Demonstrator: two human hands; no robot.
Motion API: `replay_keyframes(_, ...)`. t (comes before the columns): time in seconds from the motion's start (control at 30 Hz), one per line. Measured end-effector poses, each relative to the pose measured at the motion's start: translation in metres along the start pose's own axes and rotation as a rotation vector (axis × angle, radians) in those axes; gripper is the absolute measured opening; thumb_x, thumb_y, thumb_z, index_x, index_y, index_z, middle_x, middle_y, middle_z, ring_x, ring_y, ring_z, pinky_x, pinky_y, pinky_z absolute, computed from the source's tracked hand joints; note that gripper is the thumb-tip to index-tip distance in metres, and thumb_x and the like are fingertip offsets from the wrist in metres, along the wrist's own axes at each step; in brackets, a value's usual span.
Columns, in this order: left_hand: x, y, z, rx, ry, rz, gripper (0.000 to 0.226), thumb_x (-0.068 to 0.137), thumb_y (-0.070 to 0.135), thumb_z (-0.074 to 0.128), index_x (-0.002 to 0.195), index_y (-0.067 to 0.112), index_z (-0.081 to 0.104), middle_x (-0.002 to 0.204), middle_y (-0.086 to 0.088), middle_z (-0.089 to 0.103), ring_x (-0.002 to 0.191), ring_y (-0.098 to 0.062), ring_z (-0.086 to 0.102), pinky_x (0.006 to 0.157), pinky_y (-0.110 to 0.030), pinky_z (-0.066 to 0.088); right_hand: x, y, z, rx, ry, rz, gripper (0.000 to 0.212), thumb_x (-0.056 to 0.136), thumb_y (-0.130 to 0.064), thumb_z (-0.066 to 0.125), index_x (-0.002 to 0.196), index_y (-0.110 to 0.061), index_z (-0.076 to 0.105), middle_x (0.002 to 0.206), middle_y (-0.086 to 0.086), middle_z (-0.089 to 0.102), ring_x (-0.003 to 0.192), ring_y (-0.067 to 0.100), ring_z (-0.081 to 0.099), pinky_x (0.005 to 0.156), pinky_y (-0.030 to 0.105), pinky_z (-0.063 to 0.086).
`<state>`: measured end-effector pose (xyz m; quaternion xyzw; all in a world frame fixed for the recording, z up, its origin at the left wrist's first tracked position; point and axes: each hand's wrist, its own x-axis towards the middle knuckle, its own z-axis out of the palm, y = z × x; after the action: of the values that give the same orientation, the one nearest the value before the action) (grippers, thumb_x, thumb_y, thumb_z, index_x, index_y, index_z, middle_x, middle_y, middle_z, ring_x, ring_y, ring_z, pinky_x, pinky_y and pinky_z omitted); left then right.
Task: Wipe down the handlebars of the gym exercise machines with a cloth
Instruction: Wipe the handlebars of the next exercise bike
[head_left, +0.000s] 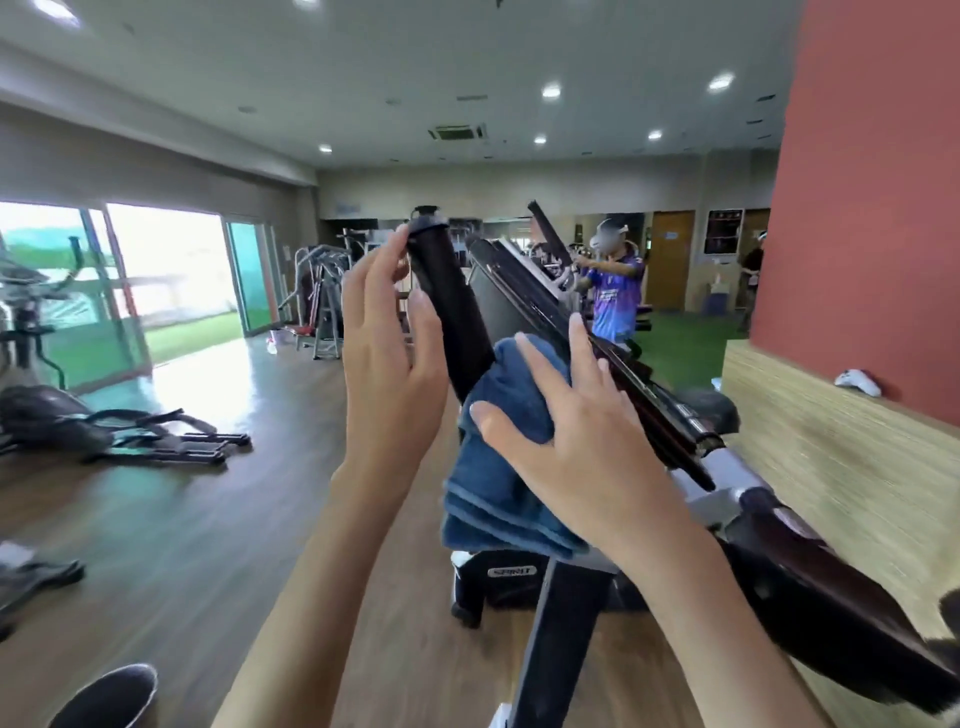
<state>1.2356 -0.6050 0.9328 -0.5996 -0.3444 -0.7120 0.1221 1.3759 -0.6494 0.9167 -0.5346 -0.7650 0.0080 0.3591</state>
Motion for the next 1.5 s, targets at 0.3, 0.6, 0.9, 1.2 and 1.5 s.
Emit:
replay_keyframes(0.3, 0.016, 0.007, -0.008, 0.004, -0.018, -0.079, 0.038, 0.096, 0.017, 0.033, 0.127, 0.019, 0.054, 0.123, 0.006, 0.055, 0.118, -0.005, 0.049, 0.102, -0.024, 0.039, 0.004, -0.01, 0.04, 0.013, 0.448, -0.087, 0.061, 0.088, -0.05, 0.048, 0.136, -0.011, 0.05, 0.108, 0.013, 0.059, 0.081, 0.027, 0.062, 0.063, 0.031, 0.052)
replay_keyframes(0.6, 0.023, 0.004, -0.017, -0.154, -0.094, -0.17, 0.045, 0.091, 0.024, 0.031, 0.124, 0.016, 0.061, 0.126, 0.003, 0.061, 0.121, -0.007, 0.052, 0.102, -0.027, 0.04, 0.064, -0.06, 0.035, 0.248, 0.632, -0.101, 0.055, 0.092, -0.038, 0.054, 0.137, -0.006, 0.049, 0.129, 0.023, 0.054, 0.097, 0.037, 0.062, 0.073, 0.038, 0.055)
replay_keyframes(0.9, 0.032, 0.008, -0.025, -0.138, -0.105, -0.238, 0.044, 0.096, 0.02, 0.026, 0.114, 0.018, 0.066, 0.119, 0.003, 0.066, 0.118, -0.007, 0.055, 0.1, -0.021, 0.038, 0.039, -0.041, 0.047, 0.217, 0.607, -0.147, 0.068, 0.079, -0.029, 0.073, 0.138, -0.005, 0.048, 0.132, 0.024, 0.052, 0.099, 0.038, 0.063, 0.08, 0.042, 0.055)
replay_keyframes(1.2, 0.038, 0.019, -0.029, -0.222, -0.098, -0.369, 0.062, 0.093, 0.039, 0.018, 0.115, 0.003, 0.063, 0.117, -0.009, 0.067, 0.121, -0.02, 0.055, 0.114, -0.042, 0.03, 0.096, -0.083, 0.025, 0.441, 0.666, -0.19, 0.06, 0.074, -0.017, 0.08, 0.129, -0.008, 0.058, 0.133, 0.019, 0.054, 0.101, 0.038, 0.06, 0.084, 0.042, 0.054)
replay_keyframes(1.5, 0.037, 0.027, -0.028, -0.187, -0.09, -0.395, 0.068, 0.1, 0.035, 0.005, 0.114, 0.004, 0.064, 0.121, -0.009, 0.066, 0.12, -0.013, 0.056, 0.113, -0.035, 0.029, 0.043, -0.046, 0.055, 0.254, 0.643, -0.213, 0.077, 0.067, -0.007, 0.086, 0.136, -0.01, 0.052, 0.141, 0.015, 0.048, 0.11, 0.035, 0.058, 0.091, 0.037, 0.052)
